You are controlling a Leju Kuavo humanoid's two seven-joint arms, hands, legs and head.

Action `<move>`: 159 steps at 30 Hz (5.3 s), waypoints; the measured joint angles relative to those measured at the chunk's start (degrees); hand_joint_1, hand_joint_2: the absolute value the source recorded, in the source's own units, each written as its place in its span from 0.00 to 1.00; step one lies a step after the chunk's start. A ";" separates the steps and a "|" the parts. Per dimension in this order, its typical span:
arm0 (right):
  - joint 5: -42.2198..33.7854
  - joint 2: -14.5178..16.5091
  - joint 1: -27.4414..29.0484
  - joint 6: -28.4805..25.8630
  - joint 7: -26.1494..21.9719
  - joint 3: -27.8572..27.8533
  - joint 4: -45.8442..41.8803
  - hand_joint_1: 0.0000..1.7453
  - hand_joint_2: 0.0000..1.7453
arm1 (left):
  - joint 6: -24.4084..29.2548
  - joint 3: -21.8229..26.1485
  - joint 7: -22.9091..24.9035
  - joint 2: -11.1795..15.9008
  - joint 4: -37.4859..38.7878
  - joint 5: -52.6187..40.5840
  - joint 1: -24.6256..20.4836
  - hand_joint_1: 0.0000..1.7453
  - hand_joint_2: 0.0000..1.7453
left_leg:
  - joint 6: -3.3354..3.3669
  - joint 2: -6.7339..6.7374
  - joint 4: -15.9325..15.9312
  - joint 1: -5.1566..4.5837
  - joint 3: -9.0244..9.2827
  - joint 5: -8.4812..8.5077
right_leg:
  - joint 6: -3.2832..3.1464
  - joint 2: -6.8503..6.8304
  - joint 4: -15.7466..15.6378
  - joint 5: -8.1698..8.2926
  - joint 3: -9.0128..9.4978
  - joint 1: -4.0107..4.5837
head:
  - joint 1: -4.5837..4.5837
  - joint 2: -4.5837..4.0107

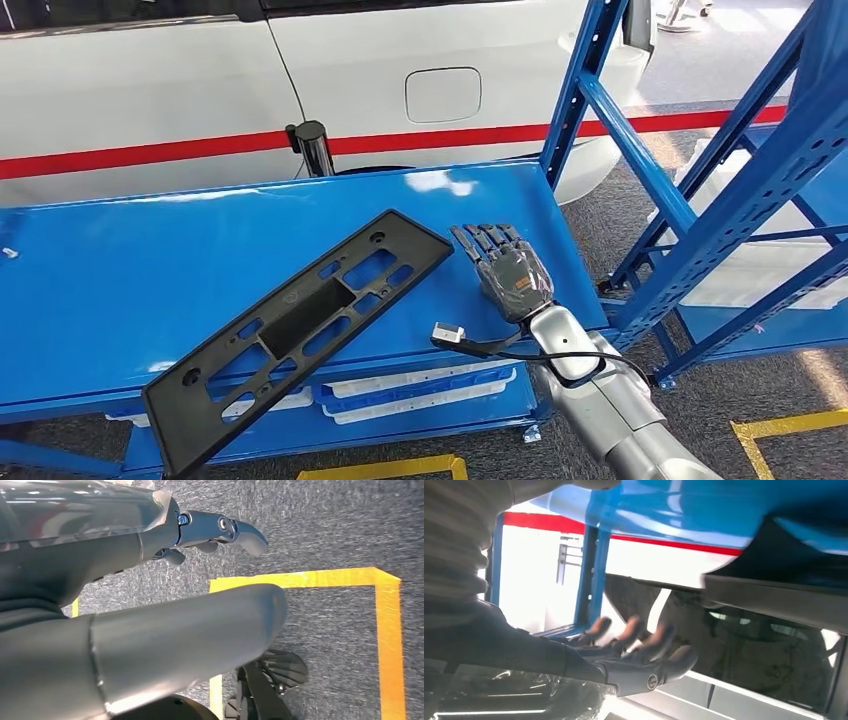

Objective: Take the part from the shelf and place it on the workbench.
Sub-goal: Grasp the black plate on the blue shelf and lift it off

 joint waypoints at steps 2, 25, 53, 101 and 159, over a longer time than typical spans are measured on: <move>-0.02 0.05 -0.16 0.00 -0.07 0.00 -0.09 0.00 1.00 | 0.00 0.01 0.11 0.03 0.00 0.02 0.01 0.00 0.00 | 0.62 0.05 -0.03 0.00 0.20 -0.18 | -0.53 0.10 -0.15 0.05 0.29 -0.03 | -0.18 0.00; -0.02 -0.11 -0.30 0.26 -0.09 0.00 -0.14 0.00 1.00 | 0.53 0.01 -0.04 -0.01 0.00 -0.54 0.03 0.00 0.00 | -1.00 0.38 -1.00 -0.15 1.20 -0.34 | -1.28 0.28 -0.13 -0.44 0.63 0.42 | -0.19 0.00; -11.65 -5.99 3.13 -3.91 -16.56 -0.34 -7.97 0.00 1.00 | -0.44 0.37 1.69 0.10 0.00 -1.01 0.03 0.00 0.00 | -0.90 0.35 -0.97 -0.25 1.17 -0.40 | -1.25 0.26 -0.16 -0.45 0.58 0.26 | -0.20 0.00; -22.68 -11.42 3.17 7.78 -25.91 14.45 -30.52 0.00 1.00 | -0.65 2.45 1.93 0.42 0.00 -4.28 -0.76 0.00 0.00 | -0.74 0.39 -0.98 -0.30 1.15 -0.55 | -1.23 0.27 -0.17 -0.47 0.61 0.24 | -0.20 0.00; -29.18 0.95 -5.67 5.53 -25.29 30.22 -6.30 0.00 1.00 | -0.15 5.02 0.31 -0.89 0.00 -4.80 -0.75 0.00 0.00 | -0.76 0.42 -0.98 -0.27 1.13 -0.53 | -1.23 0.27 -0.18 -0.47 0.58 0.24 | -0.20 0.00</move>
